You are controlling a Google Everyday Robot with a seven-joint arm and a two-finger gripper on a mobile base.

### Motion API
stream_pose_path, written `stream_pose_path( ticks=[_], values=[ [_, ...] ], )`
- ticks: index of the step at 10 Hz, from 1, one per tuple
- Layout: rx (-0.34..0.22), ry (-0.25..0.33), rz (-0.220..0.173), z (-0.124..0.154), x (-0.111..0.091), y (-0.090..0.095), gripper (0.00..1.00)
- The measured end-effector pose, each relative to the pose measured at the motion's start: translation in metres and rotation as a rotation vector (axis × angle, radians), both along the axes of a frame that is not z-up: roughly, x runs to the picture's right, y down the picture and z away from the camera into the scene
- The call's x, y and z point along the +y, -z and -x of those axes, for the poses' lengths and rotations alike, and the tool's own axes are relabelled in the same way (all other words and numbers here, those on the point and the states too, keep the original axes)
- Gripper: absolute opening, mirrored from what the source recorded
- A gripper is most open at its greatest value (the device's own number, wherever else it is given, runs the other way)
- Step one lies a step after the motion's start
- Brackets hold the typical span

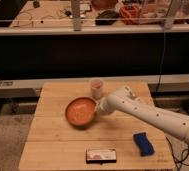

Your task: Drag the ceramic bowl in a circle

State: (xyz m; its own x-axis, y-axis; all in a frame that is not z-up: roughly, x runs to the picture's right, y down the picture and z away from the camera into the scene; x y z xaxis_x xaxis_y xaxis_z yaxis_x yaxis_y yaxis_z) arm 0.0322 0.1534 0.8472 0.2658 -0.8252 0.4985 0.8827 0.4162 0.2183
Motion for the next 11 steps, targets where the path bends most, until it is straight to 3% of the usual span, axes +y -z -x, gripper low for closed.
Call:
stream_pose_path(
  ticks=[1, 3, 6, 9, 11],
  values=[
    [-0.013, 0.032, -0.014, 0.005, 0.013, 0.011, 0.07],
    [-0.039, 0.07, -0.019, 0.016, 0.03, 0.02, 0.07],
    [-0.1, 0.144, -0.008, 0.06, 0.055, 0.025, 0.07],
    [-0.151, 0.187, -0.029, 0.1, 0.048, 0.023, 0.07],
    [-0.175, 0.199, -0.052, 0.115, 0.022, 0.017, 0.07]
  ],
)
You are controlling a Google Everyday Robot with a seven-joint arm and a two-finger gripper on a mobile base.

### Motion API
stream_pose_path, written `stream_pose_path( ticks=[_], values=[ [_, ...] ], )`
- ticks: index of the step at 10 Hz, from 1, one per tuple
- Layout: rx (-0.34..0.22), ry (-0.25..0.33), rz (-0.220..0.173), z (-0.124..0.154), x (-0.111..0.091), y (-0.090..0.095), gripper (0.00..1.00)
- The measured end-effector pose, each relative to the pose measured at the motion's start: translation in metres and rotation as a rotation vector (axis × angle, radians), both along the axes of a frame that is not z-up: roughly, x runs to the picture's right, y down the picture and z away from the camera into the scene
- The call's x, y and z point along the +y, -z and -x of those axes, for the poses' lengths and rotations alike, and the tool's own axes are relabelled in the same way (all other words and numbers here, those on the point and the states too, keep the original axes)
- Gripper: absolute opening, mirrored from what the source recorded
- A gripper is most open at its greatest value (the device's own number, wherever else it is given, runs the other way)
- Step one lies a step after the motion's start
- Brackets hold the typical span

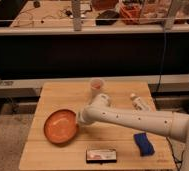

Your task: Drag the ceramic bowl in a circle

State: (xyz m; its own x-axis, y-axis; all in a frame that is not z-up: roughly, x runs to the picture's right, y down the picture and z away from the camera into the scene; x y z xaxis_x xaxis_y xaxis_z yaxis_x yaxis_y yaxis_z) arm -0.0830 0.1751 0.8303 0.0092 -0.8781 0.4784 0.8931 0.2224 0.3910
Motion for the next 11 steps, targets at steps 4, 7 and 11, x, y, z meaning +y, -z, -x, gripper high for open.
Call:
stream_pose_path(
  ticks=[4, 7, 11],
  values=[
    [0.008, -0.02, 0.011, 0.01, -0.047, -0.036, 0.07],
    [0.051, -0.06, 0.026, -0.001, -0.067, -0.056, 0.04],
    [0.129, -0.156, 0.044, -0.065, -0.071, -0.062, 0.0]
  ],
)
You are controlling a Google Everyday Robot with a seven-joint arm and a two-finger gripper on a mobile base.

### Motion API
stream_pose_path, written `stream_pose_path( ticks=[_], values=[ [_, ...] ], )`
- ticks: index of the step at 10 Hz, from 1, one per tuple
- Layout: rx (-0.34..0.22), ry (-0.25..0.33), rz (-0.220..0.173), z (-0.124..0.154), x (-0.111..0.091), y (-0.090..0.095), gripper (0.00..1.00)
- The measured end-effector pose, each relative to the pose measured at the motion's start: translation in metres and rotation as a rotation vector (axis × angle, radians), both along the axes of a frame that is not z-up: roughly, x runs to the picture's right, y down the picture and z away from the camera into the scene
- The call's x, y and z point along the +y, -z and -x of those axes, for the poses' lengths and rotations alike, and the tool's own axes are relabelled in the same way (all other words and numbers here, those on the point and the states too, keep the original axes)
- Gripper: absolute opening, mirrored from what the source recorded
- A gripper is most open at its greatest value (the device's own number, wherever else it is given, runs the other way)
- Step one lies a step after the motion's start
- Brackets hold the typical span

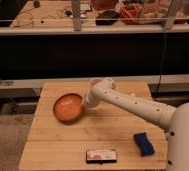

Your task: Drag the ceramic bowl in a circle

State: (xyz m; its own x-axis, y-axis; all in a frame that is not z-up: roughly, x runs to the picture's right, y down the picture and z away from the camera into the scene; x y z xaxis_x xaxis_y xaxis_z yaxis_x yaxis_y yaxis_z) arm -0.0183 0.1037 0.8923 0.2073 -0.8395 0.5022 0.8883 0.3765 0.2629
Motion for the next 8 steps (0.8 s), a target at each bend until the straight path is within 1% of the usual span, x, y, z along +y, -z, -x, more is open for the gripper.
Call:
stream_pose_path(
  ticks=[2, 3, 4, 5, 6, 8],
  values=[
    [0.034, -0.044, 0.006, -0.032, 0.003, 0.001, 0.0],
    [0.054, -0.069, 0.009, -0.049, 0.009, 0.004, 0.0],
    [0.062, -0.075, 0.01, -0.057, 0.017, 0.009, 0.0],
    [0.061, -0.066, 0.008, -0.059, 0.025, 0.014, 0.0],
    [0.048, -0.048, 0.0, -0.057, 0.04, 0.026, 0.0],
    [0.021, -0.031, -0.017, -0.055, 0.057, 0.046, 0.0]
  ],
)
